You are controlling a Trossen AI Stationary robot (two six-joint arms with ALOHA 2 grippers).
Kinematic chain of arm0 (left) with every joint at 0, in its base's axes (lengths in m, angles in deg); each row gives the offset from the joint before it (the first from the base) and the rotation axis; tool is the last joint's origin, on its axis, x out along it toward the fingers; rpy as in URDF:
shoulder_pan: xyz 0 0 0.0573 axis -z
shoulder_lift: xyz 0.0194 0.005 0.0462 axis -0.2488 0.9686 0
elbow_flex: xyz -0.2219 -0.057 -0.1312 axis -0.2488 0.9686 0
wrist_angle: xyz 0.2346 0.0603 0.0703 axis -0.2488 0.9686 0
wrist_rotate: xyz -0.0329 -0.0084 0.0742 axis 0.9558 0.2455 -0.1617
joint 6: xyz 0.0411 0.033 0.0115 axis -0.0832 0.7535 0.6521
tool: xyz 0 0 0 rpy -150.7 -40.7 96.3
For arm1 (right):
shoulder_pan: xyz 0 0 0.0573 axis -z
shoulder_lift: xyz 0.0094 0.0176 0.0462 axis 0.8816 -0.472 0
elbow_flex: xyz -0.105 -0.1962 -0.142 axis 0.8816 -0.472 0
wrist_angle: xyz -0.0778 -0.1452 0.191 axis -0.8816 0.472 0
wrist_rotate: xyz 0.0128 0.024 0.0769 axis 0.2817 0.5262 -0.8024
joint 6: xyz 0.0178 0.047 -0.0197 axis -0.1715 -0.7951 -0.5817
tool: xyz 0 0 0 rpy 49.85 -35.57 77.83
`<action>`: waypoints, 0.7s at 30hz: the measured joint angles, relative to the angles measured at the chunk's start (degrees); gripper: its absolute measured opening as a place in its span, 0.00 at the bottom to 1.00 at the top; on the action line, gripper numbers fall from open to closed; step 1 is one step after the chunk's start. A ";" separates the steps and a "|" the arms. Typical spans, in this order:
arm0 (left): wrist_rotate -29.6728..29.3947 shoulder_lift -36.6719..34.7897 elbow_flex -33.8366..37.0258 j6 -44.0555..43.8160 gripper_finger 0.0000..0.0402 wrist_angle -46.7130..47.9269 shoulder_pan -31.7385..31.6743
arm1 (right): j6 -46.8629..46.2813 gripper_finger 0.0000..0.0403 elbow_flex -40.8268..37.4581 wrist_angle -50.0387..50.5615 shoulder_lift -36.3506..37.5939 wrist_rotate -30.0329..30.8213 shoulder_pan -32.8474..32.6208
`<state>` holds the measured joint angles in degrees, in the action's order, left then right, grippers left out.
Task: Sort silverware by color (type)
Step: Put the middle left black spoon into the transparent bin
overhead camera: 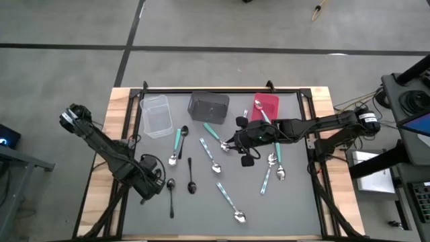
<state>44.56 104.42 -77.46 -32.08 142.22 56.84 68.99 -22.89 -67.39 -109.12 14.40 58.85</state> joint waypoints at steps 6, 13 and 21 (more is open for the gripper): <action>2.26 0.95 2.95 -2.45 0.25 0.07 -0.07 | 0.21 0.21 0.00 -0.01 0.00 0.00 0.00; 2.28 1.31 6.22 -2.25 0.39 -7.11 -0.07 | -0.73 0.21 0.00 0.01 0.00 0.00 0.00; 2.22 2.02 9.79 -1.98 0.47 -12.36 -0.07 | -0.75 0.21 0.00 0.00 0.00 0.00 0.00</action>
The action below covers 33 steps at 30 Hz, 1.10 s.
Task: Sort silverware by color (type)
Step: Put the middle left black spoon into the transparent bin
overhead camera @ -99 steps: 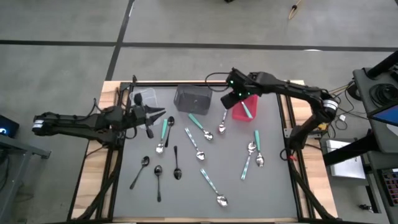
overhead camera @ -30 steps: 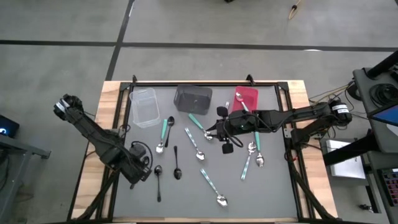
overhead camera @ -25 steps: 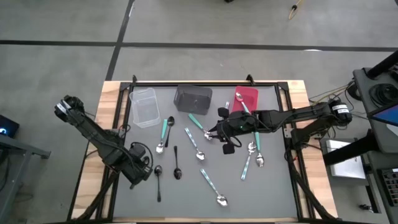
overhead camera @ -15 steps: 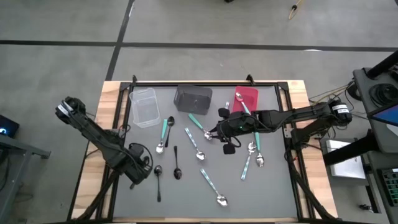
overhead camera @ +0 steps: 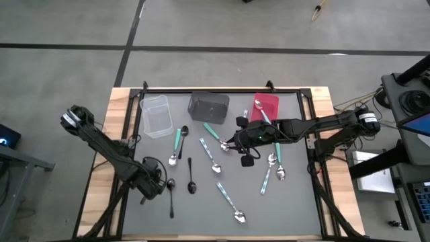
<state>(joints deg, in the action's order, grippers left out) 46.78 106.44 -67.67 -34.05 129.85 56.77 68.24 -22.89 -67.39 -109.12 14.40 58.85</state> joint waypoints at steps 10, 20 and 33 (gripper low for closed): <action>-0.08 2.55 3.16 0.40 0.43 -4.69 0.02 | 0.14 0.21 -0.11 0.01 0.00 0.00 0.00; -0.08 6.09 3.01 1.53 0.37 -7.25 0.02 | 0.79 0.21 -0.31 0.03 0.00 0.02 0.00; 0.90 6.11 2.37 1.45 0.06 -7.11 0.02 | 0.72 0.21 -0.33 0.03 -0.02 0.02 0.00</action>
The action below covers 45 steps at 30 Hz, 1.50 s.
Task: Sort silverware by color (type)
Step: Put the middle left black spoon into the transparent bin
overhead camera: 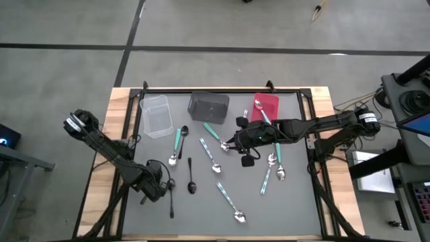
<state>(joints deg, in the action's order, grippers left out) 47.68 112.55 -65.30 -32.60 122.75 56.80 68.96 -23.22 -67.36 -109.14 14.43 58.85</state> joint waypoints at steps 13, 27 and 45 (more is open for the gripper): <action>1.21 -3.76 -2.14 -0.97 0.00 2.83 0.04 | 0.29 0.21 -0.41 0.09 0.00 0.00 0.00; -10.48 -19.15 -9.24 13.93 0.00 14.08 -14.26 | 0.37 0.21 -0.44 0.07 0.00 0.00 0.01; 4.94 -29.52 -9.28 68.42 0.00 14.00 -89.31 | 1.10 0.21 -0.44 0.37 0.00 0.01 0.01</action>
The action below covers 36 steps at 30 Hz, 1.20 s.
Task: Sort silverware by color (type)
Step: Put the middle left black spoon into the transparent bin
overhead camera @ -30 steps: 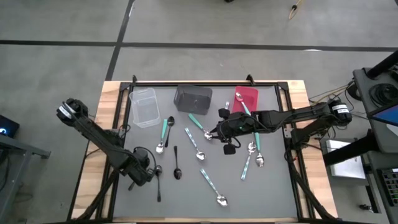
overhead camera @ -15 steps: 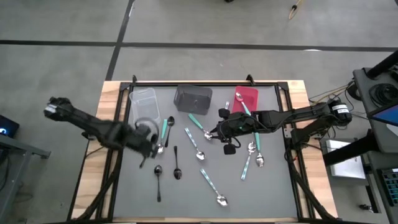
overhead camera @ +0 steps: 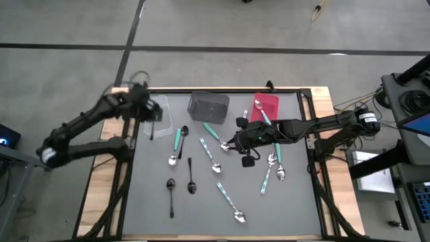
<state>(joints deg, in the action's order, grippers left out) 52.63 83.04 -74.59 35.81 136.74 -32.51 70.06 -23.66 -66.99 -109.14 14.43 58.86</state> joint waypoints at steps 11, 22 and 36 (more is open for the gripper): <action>9.30 8.43 0.00 11.12 0.00 -6.05 -24.72 | 1.52 0.21 -0.68 0.12 0.00 0.01 0.01; 13.12 12.80 0.00 10.94 0.00 -8.77 -24.28 | 1.80 0.21 -1.29 0.02 0.00 0.08 1.65; 9.97 14.89 0.00 7.61 0.00 -10.46 -20.43 | 0.60 0.21 -2.12 0.04 0.00 0.06 3.60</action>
<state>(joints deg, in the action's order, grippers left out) 62.60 97.93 -74.59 43.42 126.28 -52.94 70.66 -25.78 -66.95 -109.14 14.49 62.46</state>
